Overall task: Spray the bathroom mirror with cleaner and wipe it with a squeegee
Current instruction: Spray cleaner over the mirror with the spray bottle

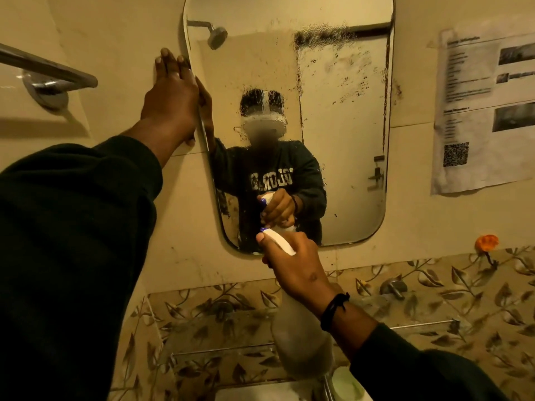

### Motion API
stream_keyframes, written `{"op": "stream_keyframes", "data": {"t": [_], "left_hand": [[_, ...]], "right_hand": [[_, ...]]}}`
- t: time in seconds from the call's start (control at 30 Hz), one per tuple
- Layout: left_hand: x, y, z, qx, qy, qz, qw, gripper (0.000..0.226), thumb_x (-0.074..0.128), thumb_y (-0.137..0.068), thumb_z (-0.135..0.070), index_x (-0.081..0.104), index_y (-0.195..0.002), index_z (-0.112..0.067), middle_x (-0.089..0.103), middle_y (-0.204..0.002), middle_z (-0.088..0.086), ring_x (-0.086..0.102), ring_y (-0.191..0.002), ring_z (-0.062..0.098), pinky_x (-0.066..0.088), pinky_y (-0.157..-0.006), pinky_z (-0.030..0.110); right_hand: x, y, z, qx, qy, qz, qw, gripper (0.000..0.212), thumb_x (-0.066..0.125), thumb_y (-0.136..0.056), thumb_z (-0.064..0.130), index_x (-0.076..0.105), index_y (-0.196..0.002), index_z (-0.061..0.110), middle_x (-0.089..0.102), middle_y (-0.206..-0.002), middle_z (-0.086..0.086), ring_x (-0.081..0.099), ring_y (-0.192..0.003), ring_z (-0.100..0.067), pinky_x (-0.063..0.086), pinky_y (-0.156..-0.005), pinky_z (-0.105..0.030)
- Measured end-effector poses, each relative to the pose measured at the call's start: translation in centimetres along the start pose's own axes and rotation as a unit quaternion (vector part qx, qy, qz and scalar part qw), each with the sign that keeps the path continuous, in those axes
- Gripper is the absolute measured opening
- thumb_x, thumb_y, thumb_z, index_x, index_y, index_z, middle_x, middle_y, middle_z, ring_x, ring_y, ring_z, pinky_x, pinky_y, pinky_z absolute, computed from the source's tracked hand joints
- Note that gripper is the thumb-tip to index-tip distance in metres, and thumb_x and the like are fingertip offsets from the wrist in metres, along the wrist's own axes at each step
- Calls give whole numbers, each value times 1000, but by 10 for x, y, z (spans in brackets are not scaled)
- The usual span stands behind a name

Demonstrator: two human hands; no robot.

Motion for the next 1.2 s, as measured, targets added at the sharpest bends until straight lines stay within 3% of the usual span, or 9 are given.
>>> {"op": "stream_keyframes", "data": {"t": [0.13,0.3,0.47,0.6,0.73,0.83,0.97,1.07,1.2], "left_hand": [[1,-2,1,1,0,-10,1000,104,75,-78,0,4,-154,-4,-1,-160,24,1,-148,39,35,-109,50],[2,-4,1,0,-9,-4,1000,111,80,-73,0,4,-153,-1,0,-160,26,-2,-148,39,31,-112,50],[2,0,0,-5,-11,8,1000,111,79,-73,1,4,-154,-2,-2,-159,27,11,-147,42,37,-109,50],[0,-1,0,-2,-10,4,1000,112,80,-72,0,4,-154,-1,-1,-159,27,4,-148,40,36,-109,51],[0,1,-1,-2,-2,7,1000,113,81,-71,1,4,-154,-2,0,-159,27,8,-147,42,36,-109,51],[-1,0,0,-5,-3,-2,1000,111,79,-73,3,3,-154,-2,-1,-159,27,7,-147,42,35,-110,51],[0,-1,1,-5,-7,-3,1000,111,79,-73,3,3,-154,-2,-1,-159,27,4,-148,41,36,-109,52],[-1,-1,0,-3,-10,-7,1000,107,78,-74,3,6,-153,-1,2,-159,27,3,-148,41,38,-107,53],[-2,1,-1,-9,-13,8,1000,119,83,-66,3,2,-154,-1,-2,-158,28,7,-147,42,39,-106,53]], "right_hand": [[1,-7,2,20,15,-37,999,36,57,-93,44,62,-70,16,65,-67,-15,64,-64,-35,54,-56,-50],[17,-10,-10,66,26,21,997,43,56,-73,65,56,-86,24,69,-81,-7,68,-75,-27,60,-68,-53],[16,-10,-4,33,49,15,998,33,59,-88,51,63,-83,19,69,-76,-7,68,-71,-25,58,-66,-52],[0,-11,-10,66,38,-33,997,29,59,-91,44,51,-72,24,68,-77,-12,67,-73,-34,59,-66,-53],[-9,-11,-21,83,37,-6,996,27,62,-84,52,54,-81,26,68,-82,-9,69,-76,-30,60,-69,-53],[-25,-15,-20,70,16,-11,997,29,63,-84,48,65,-86,18,70,-79,-11,69,-73,-30,59,-65,-49],[-63,-19,-27,78,14,-80,994,25,60,-90,40,63,-91,15,66,-75,-9,65,-68,-28,55,-57,-37],[-80,-25,-38,95,37,-77,992,29,60,-91,39,65,-90,11,67,-74,-10,65,-62,-23,55,-56,-35],[-94,-30,-42,131,-18,-61,989,34,66,-89,38,56,-104,10,67,-90,-12,68,-71,-19,57,-58,-27]]}}
Point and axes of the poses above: each hand's wrist, its own y-axis away from the middle knuckle, its own x-axis out of the palm, z = x × y, the point moved 10 cm from there along -y, towards the middle knuckle
